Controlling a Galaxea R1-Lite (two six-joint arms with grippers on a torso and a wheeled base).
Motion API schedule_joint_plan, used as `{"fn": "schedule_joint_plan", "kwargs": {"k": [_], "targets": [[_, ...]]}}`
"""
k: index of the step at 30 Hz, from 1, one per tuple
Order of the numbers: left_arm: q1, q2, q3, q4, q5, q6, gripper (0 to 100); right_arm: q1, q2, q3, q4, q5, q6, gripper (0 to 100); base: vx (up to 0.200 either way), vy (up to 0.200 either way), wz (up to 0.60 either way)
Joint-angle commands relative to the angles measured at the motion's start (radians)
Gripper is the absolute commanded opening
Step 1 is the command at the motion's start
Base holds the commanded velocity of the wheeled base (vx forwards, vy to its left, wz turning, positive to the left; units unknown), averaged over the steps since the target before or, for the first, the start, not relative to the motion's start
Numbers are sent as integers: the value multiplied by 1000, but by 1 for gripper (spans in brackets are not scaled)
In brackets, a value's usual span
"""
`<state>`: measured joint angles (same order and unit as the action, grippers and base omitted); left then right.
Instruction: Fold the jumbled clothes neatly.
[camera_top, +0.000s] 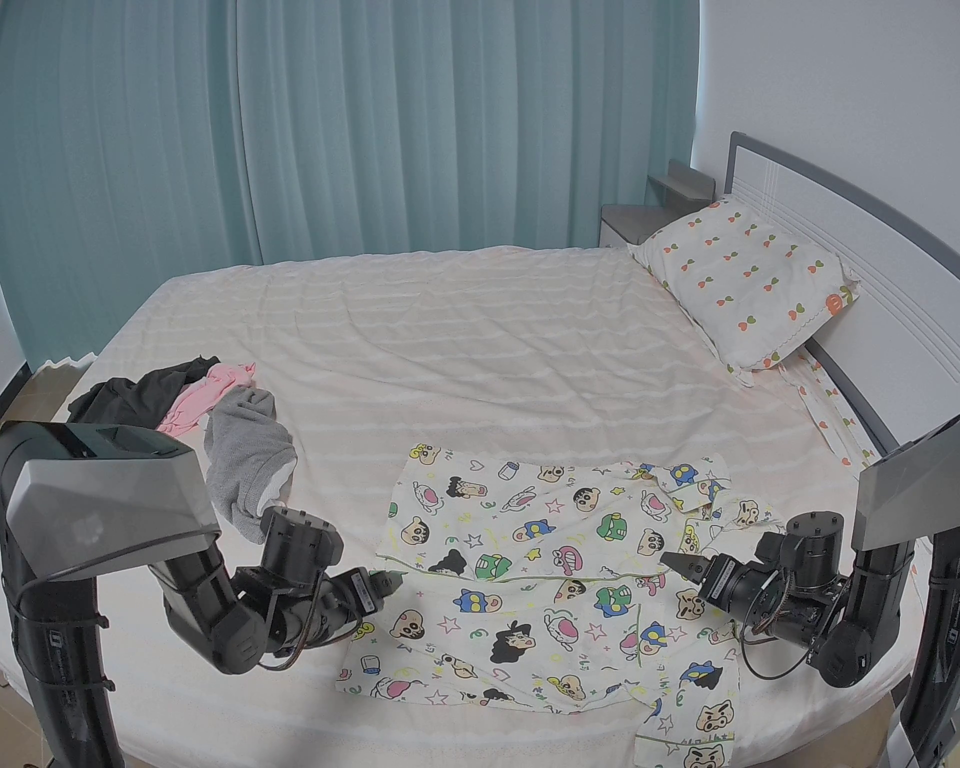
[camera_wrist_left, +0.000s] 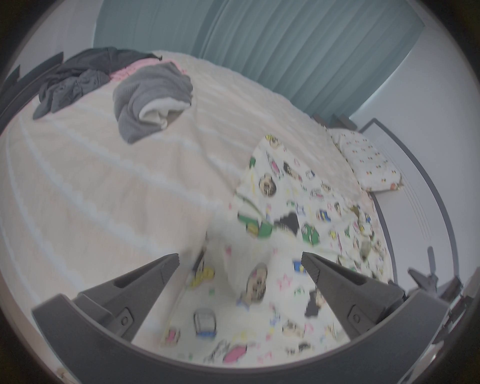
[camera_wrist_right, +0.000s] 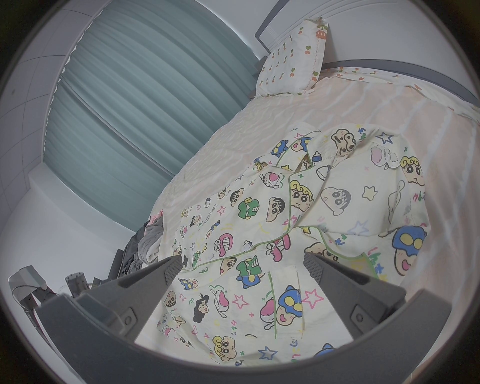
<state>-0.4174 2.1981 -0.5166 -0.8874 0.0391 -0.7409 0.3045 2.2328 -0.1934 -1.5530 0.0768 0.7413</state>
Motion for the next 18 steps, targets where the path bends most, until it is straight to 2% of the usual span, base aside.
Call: {"fn": "schedule_joint_plan", "kwargs": {"k": [1,4,8,11,18], "targets": [[-11,-136,164,-1,-93,23,100,1,-13,3,-12,1,0,100,0,0,0],[-12,-156,225,-2,-105,63,100,2,-10,3,-12,1,0,100,0,0,0],[-12,-153,253,-39,-111,66,100,7,-12,5,-12,0,0,100,0,0,0],[-15,-147,280,-116,-153,58,100,10,-12,5,-12,0,0,100,0,0,0],[-50,-126,283,-137,-159,0,100,10,-10,8,-12,0,-2,100,0,0,0]]}}
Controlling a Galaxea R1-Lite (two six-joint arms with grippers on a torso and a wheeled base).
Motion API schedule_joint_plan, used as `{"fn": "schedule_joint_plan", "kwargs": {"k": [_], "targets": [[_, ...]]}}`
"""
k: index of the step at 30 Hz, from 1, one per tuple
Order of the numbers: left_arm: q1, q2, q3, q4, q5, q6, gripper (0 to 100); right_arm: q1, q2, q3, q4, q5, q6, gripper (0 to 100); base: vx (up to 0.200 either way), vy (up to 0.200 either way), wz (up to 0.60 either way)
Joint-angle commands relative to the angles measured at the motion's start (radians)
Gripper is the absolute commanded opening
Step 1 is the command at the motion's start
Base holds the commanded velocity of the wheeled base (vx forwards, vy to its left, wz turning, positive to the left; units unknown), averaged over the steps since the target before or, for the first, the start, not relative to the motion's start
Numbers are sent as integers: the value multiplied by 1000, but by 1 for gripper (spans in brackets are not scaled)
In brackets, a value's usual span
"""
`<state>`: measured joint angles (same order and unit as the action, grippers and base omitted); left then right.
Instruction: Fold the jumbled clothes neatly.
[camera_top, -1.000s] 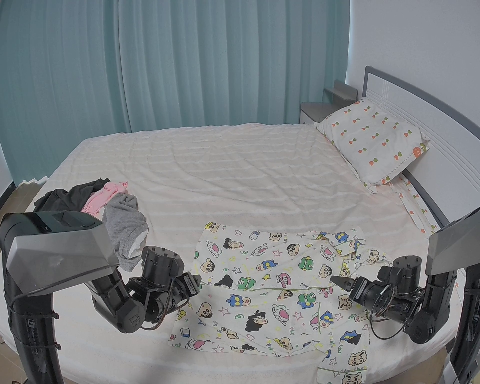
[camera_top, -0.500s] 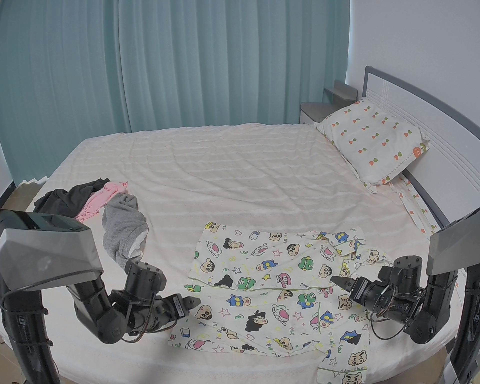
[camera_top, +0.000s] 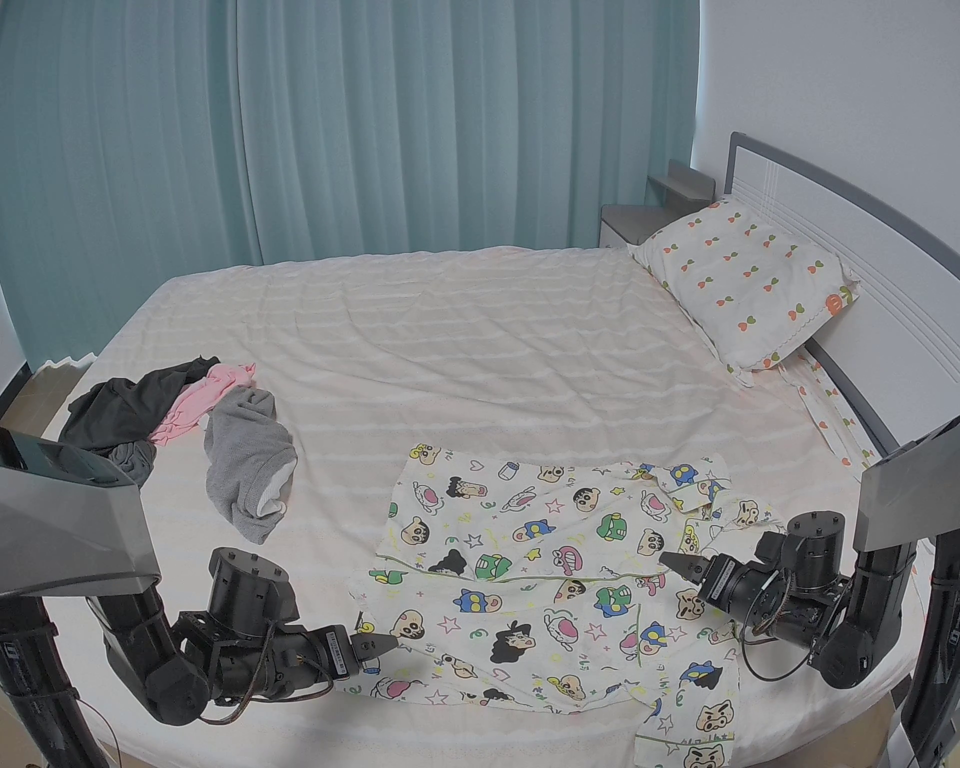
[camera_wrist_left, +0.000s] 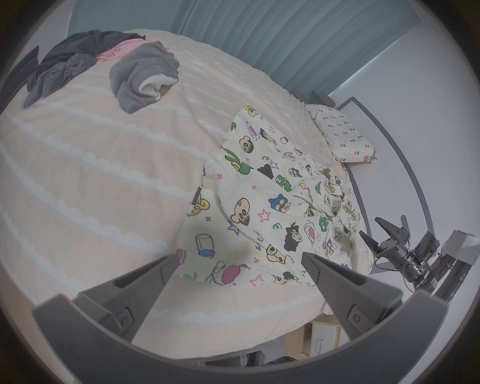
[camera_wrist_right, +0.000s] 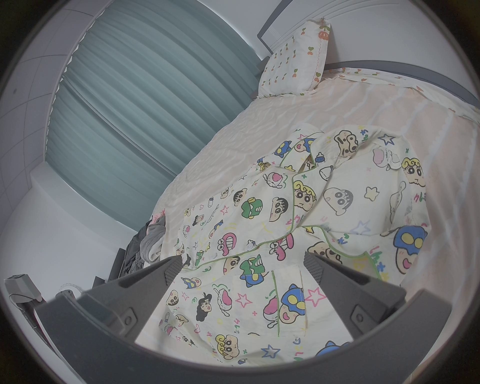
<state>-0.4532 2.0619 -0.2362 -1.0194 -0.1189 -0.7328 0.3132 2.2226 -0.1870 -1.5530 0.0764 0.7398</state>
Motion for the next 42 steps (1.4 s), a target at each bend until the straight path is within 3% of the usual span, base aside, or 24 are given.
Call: {"fn": "schedule_joint_plan", "kwargs": {"k": [1,11,16,20,21,26,33,38,42], "targets": [[-24,20,8,-21,1,-14,100,1,0,1,-12,0,0,100,0,0,0],[-21,32,40,-71,13,-23,100,-6,-21,44,-12,2,-69,100,-200,0,0],[-7,34,78,-123,13,-23,100,-17,-26,113,-12,11,-188,100,-200,0,0],[-7,44,86,-131,13,-23,100,-26,-24,144,-10,17,-220,100,-200,0,0],[-7,57,90,-142,13,-23,100,-26,-7,181,-10,45,-258,100,-200,0,0],[-7,63,109,-169,12,-23,100,-48,100,184,-12,48,-349,100,-200,0,0],[-9,98,104,-219,8,-25,100,-55,180,92,-12,49,-365,100,0,0,0],[-5,176,95,-407,16,-114,100,-78,246,-37,-9,49,-375,100,0,0,0],[2,216,101,-484,35,-123,100,-105,270,-71,13,52,-382,100,0,0,0]]}}
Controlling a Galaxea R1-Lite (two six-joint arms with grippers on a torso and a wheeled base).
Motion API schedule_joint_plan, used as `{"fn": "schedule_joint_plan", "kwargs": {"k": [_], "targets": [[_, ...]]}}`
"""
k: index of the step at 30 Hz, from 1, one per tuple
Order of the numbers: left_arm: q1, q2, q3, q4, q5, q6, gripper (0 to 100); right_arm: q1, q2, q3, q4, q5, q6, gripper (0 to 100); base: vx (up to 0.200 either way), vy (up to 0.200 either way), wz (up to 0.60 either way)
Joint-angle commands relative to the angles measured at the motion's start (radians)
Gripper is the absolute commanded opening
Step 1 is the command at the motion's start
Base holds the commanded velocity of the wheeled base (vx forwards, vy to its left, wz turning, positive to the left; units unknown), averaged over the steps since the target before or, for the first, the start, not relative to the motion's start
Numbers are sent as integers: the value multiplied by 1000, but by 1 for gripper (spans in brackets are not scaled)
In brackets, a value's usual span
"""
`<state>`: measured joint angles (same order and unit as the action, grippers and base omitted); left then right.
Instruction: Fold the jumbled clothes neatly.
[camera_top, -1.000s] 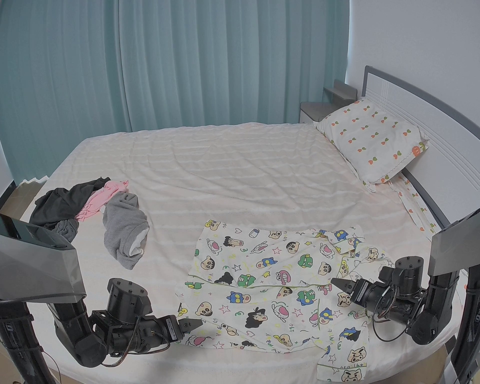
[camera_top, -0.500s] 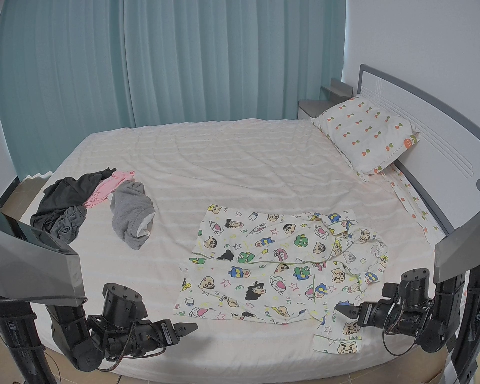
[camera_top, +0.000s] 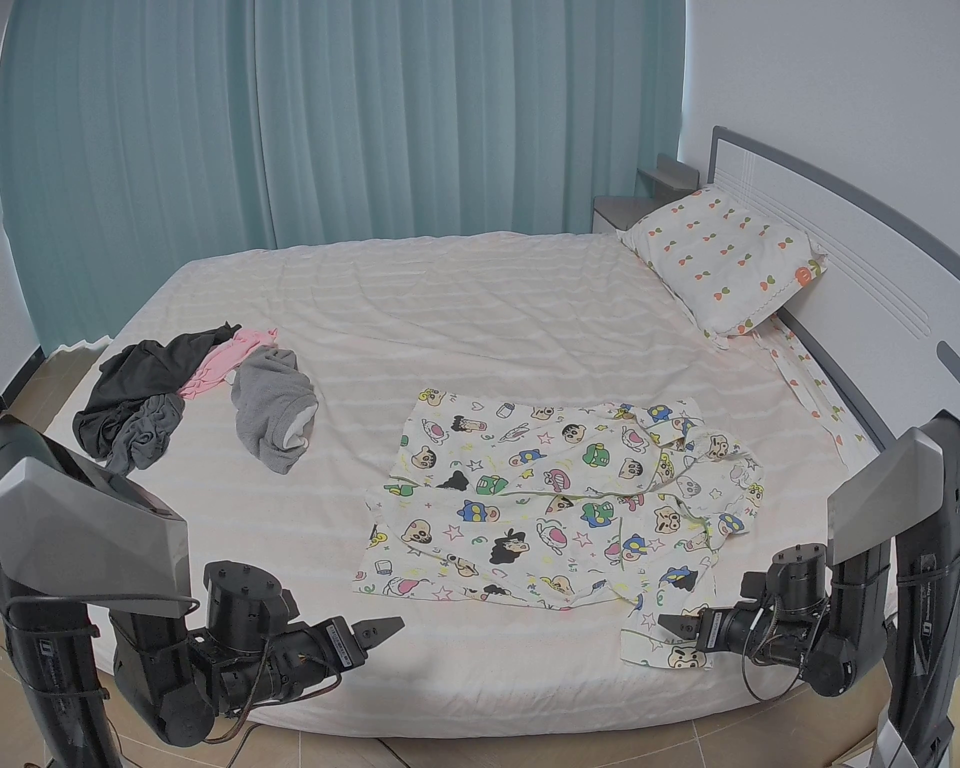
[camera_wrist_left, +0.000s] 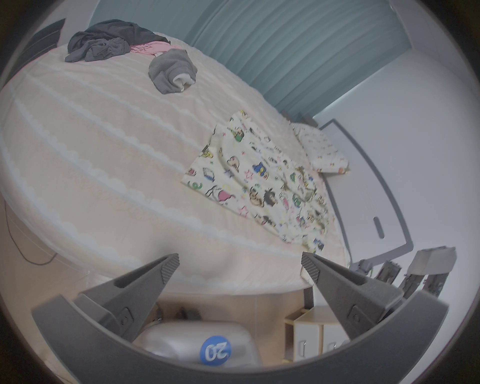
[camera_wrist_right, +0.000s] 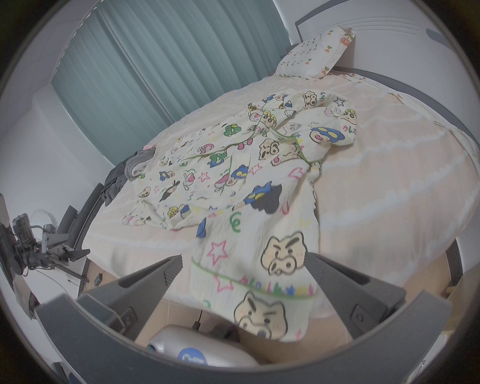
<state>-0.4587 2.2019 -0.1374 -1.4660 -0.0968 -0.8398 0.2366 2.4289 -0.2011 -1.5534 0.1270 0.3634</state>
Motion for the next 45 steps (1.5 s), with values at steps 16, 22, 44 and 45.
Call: {"fn": "schedule_joint_plan", "kwargs": {"k": [16,22,44,45], "targets": [[11,93,1,-47,19,-16,100,-59,104,-63,35,6,-104,100,0,0,0],[14,101,-1,-47,19,-16,100,-59,108,-81,67,20,-167,0,0,0,0],[18,102,7,-47,31,-16,100,-270,79,183,-8,118,-400,0,0,0,0],[18,102,7,-47,34,-16,100,-276,79,186,-8,118,-405,0,0,0,0]]}}
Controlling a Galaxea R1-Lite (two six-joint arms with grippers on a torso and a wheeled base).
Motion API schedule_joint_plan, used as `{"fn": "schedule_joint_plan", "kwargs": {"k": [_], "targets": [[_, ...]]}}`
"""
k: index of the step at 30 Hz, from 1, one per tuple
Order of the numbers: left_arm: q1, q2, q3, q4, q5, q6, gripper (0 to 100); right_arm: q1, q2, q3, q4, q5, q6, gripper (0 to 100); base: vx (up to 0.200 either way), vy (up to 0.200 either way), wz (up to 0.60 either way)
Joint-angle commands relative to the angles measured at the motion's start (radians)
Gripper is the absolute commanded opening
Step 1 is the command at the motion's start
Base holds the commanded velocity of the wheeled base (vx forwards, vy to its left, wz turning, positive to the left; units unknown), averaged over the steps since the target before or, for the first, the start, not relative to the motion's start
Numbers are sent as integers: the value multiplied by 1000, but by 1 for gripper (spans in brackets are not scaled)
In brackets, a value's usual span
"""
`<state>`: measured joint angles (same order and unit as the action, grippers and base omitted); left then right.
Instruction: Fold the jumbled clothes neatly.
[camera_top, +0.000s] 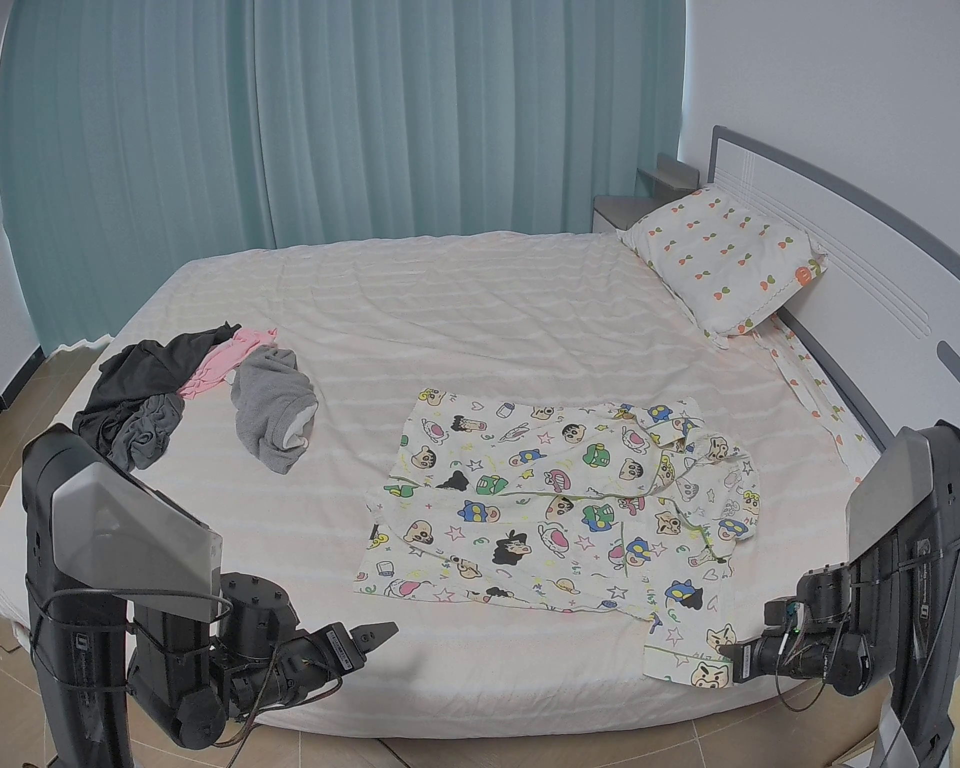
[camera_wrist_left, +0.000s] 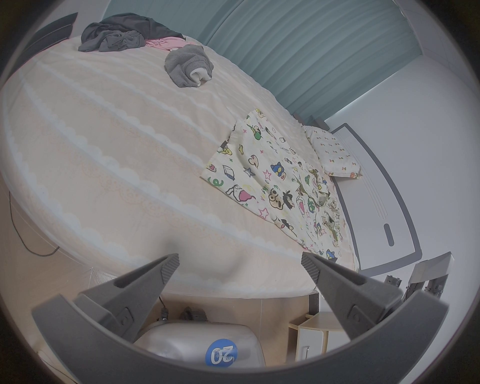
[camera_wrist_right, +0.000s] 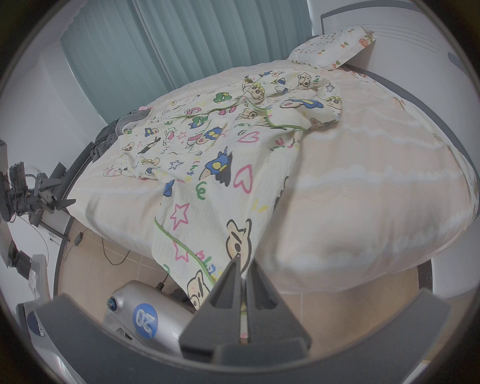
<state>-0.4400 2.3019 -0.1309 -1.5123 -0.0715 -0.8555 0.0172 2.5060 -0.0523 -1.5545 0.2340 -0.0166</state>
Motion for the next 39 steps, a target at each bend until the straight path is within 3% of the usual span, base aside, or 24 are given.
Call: {"fn": "schedule_joint_plan", "kwargs": {"k": [1,3,8,14,18,21,22,24,25,26,27,28,35,39], "targets": [[0,2,0,0,9,0,100,-57,2,37,-7,11,-25,0,0,0,0],[0,2,-1,0,15,1,100,-88,8,46,-7,16,-68,0,0,0,0],[1,10,-16,0,29,1,100,-105,5,52,-7,18,-77,0,0,0,0],[10,36,-141,14,130,1,100,-97,-1,52,-7,67,-66,0,0,0,0],[44,21,-188,86,101,131,100,-95,-3,51,-7,70,-65,0,0,0,0],[93,-19,-271,202,27,250,100,-86,-3,49,-7,71,-51,0,0,0,0],[109,-47,-317,277,4,265,100,-71,-6,49,-7,71,-31,100,0,0,0],[130,-95,-400,445,-28,283,100,-34,-7,49,-7,71,26,100,0,0,0],[130,-95,-400,445,-28,283,100,-34,-7,49,-7,71,26,100,0,0,0],[147,-130,-472,610,-74,331,100,-5,-10,49,-9,71,87,100,0,0,0],[147,-130,-472,610,-74,331,100,-5,-10,49,-9,71,87,100,0,0,0],[162,-151,-543,735,-134,398,100,20,-10,49,-9,62,126,100,0,0,0],[161,-136,-702,833,-160,438,100,9,-73,49,-7,59,175,100,0,0,0],[155,-81,-799,913,-162,474,100,4,-119,49,-7,24,187,100,0,0,0]]}}
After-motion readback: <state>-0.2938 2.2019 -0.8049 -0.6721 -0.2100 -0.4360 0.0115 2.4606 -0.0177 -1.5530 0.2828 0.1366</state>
